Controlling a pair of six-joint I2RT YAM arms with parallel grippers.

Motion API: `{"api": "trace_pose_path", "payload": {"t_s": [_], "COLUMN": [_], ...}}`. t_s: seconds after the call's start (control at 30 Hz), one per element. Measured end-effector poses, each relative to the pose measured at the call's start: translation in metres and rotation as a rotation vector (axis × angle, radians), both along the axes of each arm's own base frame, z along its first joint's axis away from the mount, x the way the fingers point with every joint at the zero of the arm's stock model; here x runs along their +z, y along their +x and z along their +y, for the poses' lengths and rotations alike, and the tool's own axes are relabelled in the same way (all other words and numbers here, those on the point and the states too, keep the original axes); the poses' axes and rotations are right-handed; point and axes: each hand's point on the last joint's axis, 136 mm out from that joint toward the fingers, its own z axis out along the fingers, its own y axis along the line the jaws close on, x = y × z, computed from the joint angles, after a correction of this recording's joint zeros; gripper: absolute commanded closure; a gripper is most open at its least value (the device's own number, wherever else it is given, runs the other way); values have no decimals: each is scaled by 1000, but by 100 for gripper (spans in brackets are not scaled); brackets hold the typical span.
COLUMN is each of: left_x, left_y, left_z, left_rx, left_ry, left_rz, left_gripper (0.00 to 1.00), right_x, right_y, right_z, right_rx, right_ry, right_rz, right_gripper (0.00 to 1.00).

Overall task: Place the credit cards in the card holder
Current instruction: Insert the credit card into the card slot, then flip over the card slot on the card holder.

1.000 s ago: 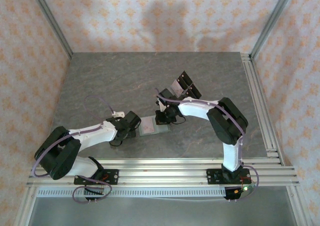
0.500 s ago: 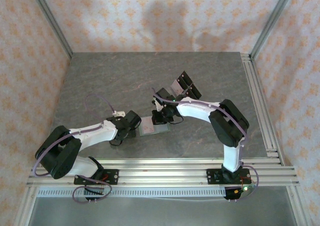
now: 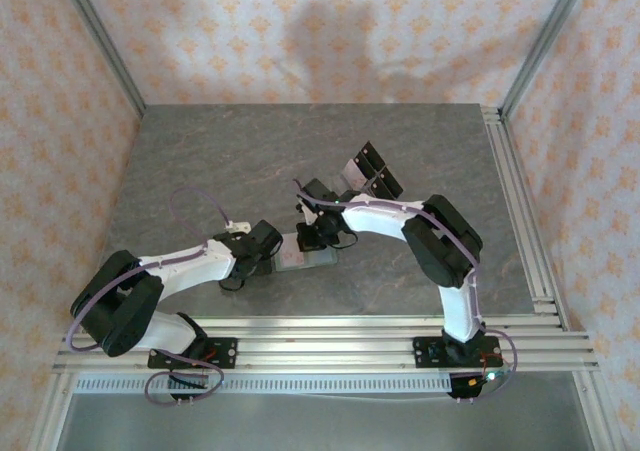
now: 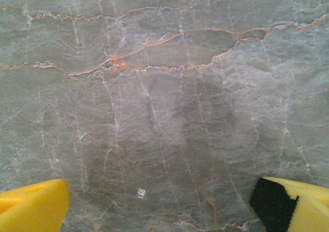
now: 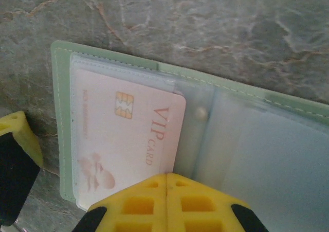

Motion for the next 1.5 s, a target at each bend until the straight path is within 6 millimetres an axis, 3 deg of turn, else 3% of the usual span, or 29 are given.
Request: {"api": "trace_pose_path", "payload": {"t_s": [0.13,0.23,0.4,0.57,0.83,1.07,1.5], "left_x": [0,1,7,25,29,17,6], "left_y": [0,0,3,20,25,22,25], "left_z": [0,0,-2,-20,-35,-43,-49], "left_rx": [0,-1,-3,-17,-54,-80,-88], "left_ry": [0,2,-20,-103,-153,-139,-135], "left_rz": [0,2,-15,-89,-105,-74,-67], "left_gripper": [3,3,3,3,3,3,3], "right_x": [1,5,35,49,29,8,1], "right_y": [-1,0,19,39,43,42,33], "right_z": [0,-6,-25,-38,-41,-45,-44], "right_rx": [10,12,-16,-29,3,17,21], "right_ry": [-6,-22,-22,-47,-110,-158,-134], "right_rz": [-4,-14,-95,-162,-155,-133,-98], "right_gripper": [93,86,67,63,63,63,57]}}
